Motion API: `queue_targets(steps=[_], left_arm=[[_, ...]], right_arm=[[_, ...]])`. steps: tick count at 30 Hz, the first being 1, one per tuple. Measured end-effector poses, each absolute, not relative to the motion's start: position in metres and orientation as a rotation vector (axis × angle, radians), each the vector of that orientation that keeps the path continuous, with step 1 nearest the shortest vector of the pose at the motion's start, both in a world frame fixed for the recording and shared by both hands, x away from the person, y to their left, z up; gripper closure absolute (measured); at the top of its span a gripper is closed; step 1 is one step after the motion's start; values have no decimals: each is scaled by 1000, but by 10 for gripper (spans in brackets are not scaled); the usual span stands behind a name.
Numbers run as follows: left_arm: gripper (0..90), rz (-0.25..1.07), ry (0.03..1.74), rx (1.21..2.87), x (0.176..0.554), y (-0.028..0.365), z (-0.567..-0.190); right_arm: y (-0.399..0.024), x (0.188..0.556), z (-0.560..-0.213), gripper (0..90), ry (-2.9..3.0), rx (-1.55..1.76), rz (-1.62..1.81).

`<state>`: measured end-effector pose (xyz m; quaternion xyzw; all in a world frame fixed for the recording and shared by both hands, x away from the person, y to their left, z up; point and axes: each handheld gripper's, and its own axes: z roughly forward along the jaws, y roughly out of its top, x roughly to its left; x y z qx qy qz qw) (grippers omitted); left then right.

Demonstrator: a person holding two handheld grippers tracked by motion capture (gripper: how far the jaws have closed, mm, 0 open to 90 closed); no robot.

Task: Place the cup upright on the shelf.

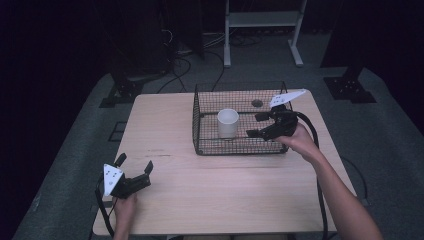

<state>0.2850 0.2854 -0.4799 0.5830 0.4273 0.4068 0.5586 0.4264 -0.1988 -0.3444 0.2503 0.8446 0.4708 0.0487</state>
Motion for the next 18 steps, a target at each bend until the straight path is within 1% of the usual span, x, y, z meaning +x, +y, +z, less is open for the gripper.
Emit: queue_targets(steps=[18], left_arm=[[0,961,1009,1376,285,285,-480]], right_arm=[[-206,404,-365,151,2581,749,1505]])
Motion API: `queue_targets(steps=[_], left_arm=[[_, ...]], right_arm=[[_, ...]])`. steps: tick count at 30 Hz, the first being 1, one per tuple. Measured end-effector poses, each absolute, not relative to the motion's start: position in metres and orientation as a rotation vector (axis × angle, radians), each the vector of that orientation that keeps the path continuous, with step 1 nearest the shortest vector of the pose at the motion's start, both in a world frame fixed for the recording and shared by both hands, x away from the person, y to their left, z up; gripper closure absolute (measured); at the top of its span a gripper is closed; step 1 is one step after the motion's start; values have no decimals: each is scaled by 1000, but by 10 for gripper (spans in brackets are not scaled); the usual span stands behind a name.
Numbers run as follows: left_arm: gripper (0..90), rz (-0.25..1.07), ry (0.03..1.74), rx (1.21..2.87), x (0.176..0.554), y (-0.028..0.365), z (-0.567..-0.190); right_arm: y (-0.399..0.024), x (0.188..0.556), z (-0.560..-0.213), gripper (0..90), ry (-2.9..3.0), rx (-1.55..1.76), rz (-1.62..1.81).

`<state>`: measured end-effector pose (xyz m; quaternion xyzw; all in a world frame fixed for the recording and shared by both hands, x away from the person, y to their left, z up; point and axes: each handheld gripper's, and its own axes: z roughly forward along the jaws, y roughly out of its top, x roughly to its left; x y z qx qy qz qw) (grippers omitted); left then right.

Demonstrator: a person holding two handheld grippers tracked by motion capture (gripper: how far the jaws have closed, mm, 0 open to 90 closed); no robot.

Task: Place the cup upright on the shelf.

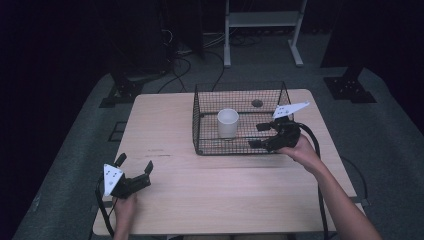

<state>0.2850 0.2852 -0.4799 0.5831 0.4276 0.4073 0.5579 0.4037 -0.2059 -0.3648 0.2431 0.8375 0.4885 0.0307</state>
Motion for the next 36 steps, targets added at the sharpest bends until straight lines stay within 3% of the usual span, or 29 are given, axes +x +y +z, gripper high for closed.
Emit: queue_targets(steps=[36], left_arm=[[0,962,1010,1376,285,285,-480]], right_arm=[[-221,361,-402,150,2581,760,1569]])
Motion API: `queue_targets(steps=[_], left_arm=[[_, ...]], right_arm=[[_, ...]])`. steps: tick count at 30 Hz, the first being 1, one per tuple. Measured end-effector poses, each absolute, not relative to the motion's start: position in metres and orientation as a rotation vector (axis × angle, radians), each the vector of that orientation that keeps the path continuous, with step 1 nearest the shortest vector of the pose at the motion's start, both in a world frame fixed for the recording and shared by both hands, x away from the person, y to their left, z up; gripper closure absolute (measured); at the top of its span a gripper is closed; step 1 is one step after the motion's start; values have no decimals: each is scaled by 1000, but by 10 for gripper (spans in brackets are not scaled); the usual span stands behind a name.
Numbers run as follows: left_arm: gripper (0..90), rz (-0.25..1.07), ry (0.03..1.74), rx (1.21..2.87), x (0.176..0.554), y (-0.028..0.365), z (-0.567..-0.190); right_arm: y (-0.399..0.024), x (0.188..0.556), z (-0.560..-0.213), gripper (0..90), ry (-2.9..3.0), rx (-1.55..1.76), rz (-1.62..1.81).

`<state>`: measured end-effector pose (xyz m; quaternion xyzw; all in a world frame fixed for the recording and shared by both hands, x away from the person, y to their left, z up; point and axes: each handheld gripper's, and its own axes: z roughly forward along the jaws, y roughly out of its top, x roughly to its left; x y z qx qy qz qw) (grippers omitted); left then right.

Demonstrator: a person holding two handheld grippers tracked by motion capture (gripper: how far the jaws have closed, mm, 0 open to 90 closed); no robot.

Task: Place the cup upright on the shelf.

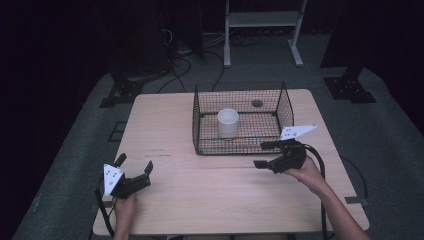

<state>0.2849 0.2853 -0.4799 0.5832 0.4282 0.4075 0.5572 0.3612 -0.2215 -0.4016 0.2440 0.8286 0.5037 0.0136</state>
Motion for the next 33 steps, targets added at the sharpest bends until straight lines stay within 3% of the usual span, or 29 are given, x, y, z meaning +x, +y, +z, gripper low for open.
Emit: queue_targets(steps=[33], left_arm=[[0,962,1012,1374,285,285,-480]], right_arm=[[-250,326,-421,151,2498,810,1532]])
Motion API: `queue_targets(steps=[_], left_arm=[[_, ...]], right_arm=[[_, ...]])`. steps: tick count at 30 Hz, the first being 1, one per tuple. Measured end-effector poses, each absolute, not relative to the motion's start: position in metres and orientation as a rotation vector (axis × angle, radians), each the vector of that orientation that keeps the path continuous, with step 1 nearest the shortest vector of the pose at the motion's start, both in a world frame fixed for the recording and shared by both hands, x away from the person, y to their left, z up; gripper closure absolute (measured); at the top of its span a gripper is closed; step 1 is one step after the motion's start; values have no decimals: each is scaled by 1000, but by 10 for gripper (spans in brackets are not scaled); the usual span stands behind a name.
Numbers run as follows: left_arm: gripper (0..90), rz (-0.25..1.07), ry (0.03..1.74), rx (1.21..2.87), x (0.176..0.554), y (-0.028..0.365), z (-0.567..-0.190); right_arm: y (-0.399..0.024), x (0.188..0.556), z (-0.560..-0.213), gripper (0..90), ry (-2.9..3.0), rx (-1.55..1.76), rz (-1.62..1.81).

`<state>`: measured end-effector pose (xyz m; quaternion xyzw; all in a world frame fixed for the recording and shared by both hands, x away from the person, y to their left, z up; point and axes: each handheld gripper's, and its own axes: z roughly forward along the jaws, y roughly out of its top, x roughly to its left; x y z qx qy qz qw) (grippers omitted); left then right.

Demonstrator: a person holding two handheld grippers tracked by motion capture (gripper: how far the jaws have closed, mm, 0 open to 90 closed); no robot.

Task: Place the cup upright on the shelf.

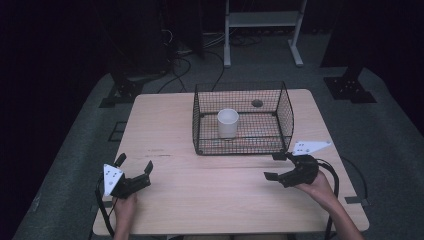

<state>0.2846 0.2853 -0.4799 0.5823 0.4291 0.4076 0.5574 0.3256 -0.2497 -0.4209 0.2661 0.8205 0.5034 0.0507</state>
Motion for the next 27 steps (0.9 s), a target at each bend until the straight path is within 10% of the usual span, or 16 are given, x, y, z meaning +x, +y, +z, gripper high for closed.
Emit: queue_targets(steps=[27], left_arm=[[0,964,1017,1374,285,286,-480]], right_arm=[[-280,278,-461,150,2268,963,1588]])
